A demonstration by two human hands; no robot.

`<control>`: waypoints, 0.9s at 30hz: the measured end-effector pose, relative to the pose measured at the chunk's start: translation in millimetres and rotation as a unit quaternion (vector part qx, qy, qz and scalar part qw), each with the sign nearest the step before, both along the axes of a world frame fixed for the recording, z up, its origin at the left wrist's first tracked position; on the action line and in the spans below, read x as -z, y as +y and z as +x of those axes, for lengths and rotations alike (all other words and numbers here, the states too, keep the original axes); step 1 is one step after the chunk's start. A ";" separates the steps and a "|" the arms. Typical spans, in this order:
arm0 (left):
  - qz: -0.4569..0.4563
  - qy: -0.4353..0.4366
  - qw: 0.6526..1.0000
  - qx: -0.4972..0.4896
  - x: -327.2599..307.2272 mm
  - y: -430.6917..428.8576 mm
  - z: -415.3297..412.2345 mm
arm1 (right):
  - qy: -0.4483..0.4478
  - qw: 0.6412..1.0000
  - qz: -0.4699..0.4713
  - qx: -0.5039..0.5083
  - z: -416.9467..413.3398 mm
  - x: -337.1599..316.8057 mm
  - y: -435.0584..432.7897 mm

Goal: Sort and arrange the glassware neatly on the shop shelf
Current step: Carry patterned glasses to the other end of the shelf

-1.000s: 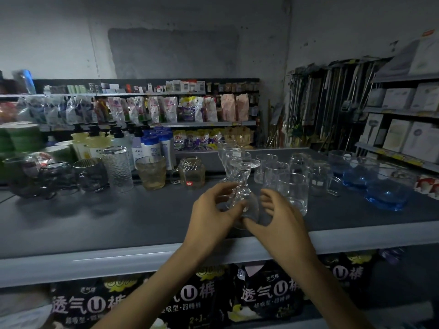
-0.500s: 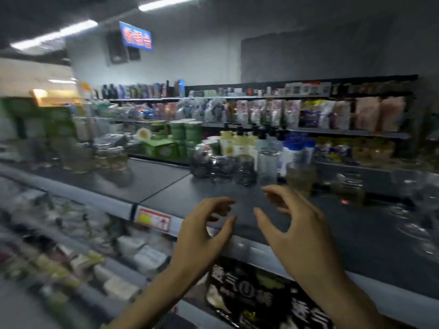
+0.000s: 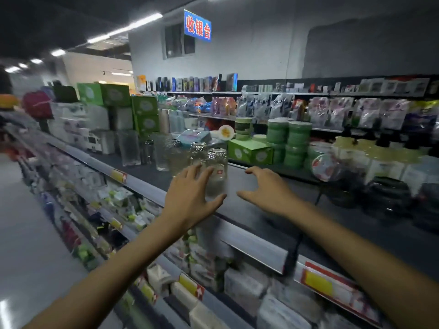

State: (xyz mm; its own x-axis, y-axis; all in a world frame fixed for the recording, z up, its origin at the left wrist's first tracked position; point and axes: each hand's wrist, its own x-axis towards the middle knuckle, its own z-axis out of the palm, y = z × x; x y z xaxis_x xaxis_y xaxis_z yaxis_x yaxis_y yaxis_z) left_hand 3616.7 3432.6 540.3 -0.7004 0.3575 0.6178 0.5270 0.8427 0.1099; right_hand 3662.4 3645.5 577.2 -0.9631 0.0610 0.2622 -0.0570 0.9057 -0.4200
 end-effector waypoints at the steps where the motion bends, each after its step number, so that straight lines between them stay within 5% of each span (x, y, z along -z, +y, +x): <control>1: -0.026 0.000 0.999 -0.023 -3.0 -11.4 -21.9 | -0.010 1.000 0.010 0.005 -25.2 2.8 -8.8; 10: -0.084 -0.043 0.991 -0.092 -5.1 -52.9 -152.2 | 0.005 0.999 -0.003 0.053 -180.7 20.0 -54.6; 20: 0.082 -0.027 0.996 -0.033 0.8 -46.8 -177.4 | 0.117 0.975 -0.147 0.118 -214.8 40.1 -69.8; 27: 0.203 -0.111 0.973 0.011 -12.4 -46.8 -170.9 | 0.134 0.961 -0.189 0.149 -204.5 34.1 -72.6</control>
State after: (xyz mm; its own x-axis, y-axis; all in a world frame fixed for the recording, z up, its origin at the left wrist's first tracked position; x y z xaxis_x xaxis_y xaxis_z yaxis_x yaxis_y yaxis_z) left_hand 3445.8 3385.8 552.7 -0.8279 0.1319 0.5451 0.4694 0.6950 0.5447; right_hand 3458.0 3572.9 543.1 -0.7888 0.4635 0.4036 0.0293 0.6842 -0.7287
